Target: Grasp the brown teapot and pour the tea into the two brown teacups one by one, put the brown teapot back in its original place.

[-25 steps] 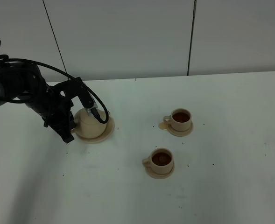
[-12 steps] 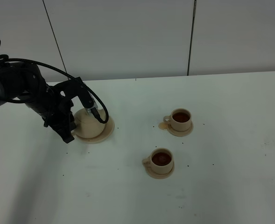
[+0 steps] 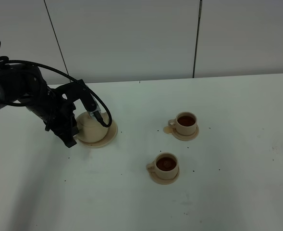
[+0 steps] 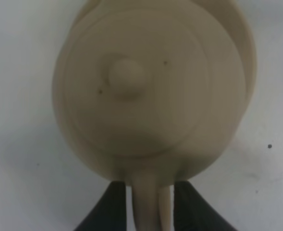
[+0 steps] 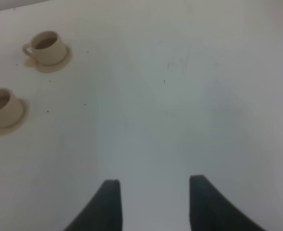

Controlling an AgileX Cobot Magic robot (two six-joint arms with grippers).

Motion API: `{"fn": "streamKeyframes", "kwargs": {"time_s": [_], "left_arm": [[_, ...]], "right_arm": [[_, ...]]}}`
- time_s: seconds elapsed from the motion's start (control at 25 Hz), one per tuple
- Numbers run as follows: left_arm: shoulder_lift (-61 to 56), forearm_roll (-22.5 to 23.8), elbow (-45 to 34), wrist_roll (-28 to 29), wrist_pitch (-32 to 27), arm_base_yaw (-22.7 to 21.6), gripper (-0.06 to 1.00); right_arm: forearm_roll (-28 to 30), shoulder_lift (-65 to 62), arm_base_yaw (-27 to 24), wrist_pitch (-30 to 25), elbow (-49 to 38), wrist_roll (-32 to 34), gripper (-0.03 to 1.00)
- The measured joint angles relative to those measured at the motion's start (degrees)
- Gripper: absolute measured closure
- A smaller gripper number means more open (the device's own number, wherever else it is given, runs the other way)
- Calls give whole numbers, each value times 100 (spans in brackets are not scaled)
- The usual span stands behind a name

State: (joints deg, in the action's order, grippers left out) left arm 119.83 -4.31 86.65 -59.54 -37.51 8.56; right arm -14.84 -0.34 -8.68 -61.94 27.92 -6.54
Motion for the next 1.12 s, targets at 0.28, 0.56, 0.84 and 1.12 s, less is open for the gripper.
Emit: {"fn": "streamKeyframes", "kwargs": {"time_s": [0.28,0.56,0.84,1.12], "left_arm": [[0,-101,0,5,-43,0,61],[-61,-259,0,12,-57,0,54],[-413,-260,0,182,-187,0,54],[-643,-267,0,399,-715,0,54]], "right_arm": [[0,0,0,0,0,0,64],[0,0,0,0,0,0,64],[0,0,0,0,0,0,64],[0,0,0,0,0,0,64]]}}
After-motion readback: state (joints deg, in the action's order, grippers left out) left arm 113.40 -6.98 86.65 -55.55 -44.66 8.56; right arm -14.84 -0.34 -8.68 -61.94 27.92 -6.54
